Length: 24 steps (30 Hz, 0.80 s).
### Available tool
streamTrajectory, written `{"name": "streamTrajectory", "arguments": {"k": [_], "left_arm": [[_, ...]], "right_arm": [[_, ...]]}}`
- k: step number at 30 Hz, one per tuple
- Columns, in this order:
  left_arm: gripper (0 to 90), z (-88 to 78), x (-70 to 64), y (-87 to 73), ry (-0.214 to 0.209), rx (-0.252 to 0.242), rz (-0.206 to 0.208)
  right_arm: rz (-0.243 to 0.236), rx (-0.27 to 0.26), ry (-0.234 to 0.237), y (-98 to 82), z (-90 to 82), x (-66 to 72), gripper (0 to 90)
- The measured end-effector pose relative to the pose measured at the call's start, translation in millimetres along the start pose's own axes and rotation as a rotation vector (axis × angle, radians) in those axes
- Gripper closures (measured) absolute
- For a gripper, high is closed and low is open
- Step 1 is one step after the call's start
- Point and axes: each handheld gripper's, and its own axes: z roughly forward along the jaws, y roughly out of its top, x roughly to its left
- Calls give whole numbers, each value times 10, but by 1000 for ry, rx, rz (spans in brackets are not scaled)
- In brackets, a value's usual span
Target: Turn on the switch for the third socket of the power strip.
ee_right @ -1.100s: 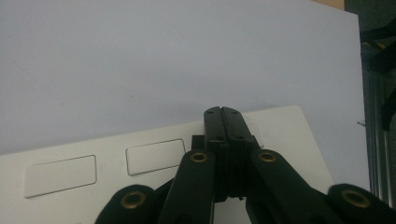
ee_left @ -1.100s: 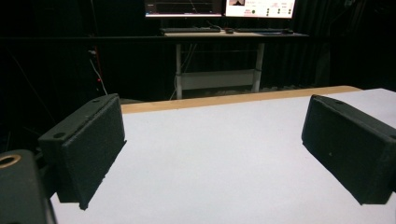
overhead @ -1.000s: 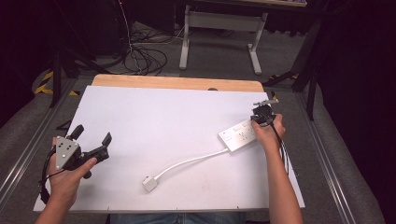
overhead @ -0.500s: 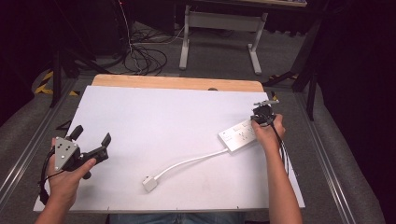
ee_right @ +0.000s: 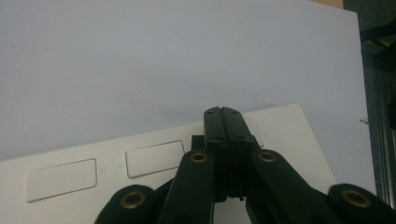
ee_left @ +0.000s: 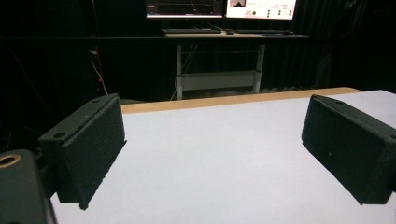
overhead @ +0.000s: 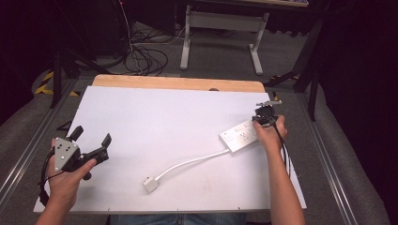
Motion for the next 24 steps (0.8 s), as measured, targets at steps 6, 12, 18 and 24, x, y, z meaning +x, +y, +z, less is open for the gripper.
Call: {"name": "streamTrajectory", "arguments": {"k": [6,12,18,24], "left_arm": [[64,-4,10,-2,2,0,-8],[64,3,1,-1,0,-1,-3],[64,11,-3,-2,-1,-1,-6],[64,17,-4,-2,-1,2,-3]], "right_arm": [[16,-38,22,-3,-85,-34,900],[4,-77,36,-14,-212,-25,900],[6,-122,39,-42,-325,-43,893],[5,-142,47,-63,-409,-32,865]]}}
